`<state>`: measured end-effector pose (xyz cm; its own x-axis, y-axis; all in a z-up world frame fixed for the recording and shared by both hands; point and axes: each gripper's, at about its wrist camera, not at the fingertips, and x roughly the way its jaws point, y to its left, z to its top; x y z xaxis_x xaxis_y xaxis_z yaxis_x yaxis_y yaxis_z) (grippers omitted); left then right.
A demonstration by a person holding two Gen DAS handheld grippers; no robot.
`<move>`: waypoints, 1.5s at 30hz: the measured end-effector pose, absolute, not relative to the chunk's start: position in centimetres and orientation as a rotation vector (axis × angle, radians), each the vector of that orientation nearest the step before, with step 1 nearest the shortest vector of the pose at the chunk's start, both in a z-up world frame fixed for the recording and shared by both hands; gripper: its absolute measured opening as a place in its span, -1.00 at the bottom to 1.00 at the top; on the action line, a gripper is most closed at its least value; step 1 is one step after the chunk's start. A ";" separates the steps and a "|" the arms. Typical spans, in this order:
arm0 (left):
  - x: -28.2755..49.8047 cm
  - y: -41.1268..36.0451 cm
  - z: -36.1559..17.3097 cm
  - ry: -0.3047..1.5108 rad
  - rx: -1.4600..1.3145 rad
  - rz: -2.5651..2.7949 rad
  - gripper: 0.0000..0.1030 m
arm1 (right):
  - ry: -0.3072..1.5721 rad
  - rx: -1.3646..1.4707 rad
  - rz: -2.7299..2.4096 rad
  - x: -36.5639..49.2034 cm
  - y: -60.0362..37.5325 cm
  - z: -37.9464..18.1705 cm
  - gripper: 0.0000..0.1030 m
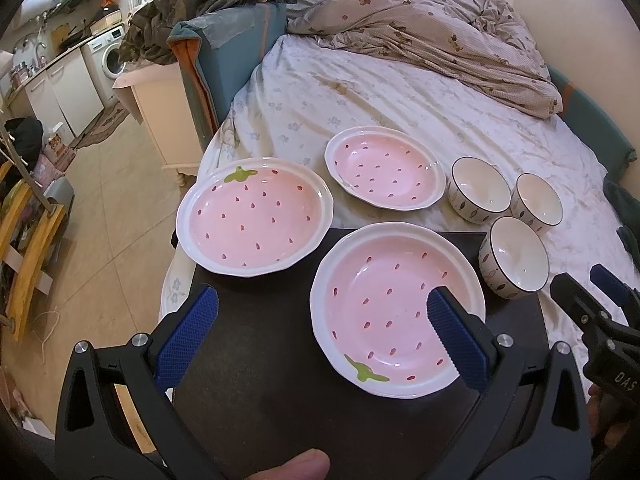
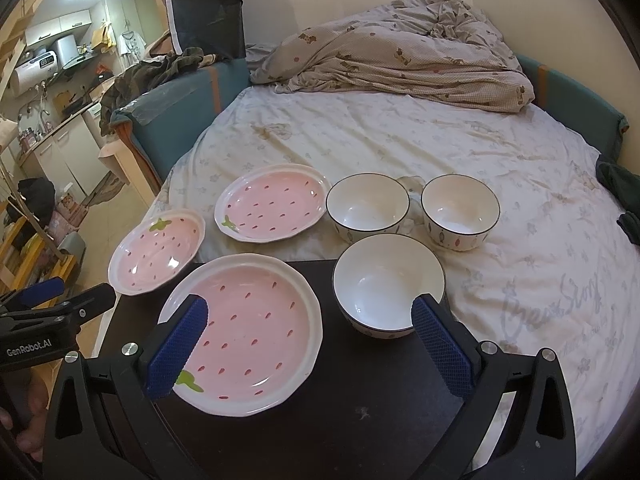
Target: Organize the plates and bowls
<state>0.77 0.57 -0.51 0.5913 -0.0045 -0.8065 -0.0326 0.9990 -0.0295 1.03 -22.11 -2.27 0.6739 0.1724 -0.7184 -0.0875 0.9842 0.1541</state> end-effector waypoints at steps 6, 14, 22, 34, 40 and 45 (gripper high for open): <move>0.9 0.5 -0.5 0.935 -0.043 0.016 1.00 | 0.814 0.104 0.147 1.0 -22.1 -2.3 1.00; 0.9 0.5 -0.5 0.935 -0.041 0.016 1.00 | 0.812 0.101 0.148 1.0 -22.0 -2.2 1.00; 2.4 1.6 -0.4 1.000 -0.051 -0.032 1.00 | 0.845 0.133 0.183 1.3 -21.5 -1.8 1.00; 10.6 11.4 -2.6 1.101 -0.090 0.116 1.00 | 1.047 0.262 0.304 8.5 -15.9 -2.5 0.91; 13.6 16.5 -5.5 1.181 -0.215 0.146 1.00 | 1.132 0.349 0.325 12.1 -12.6 -4.6 0.72; 15.2 19.8 -7.8 1.256 -0.357 0.137 0.54 | 1.188 0.378 0.356 14.8 -9.9 -6.4 0.51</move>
<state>15.16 19.79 -7.76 0.3105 -0.0930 -0.9460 -0.2945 0.9368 -0.1887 14.82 -9.86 -6.45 0.3330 0.4587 -0.8239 -0.0694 0.8833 0.4637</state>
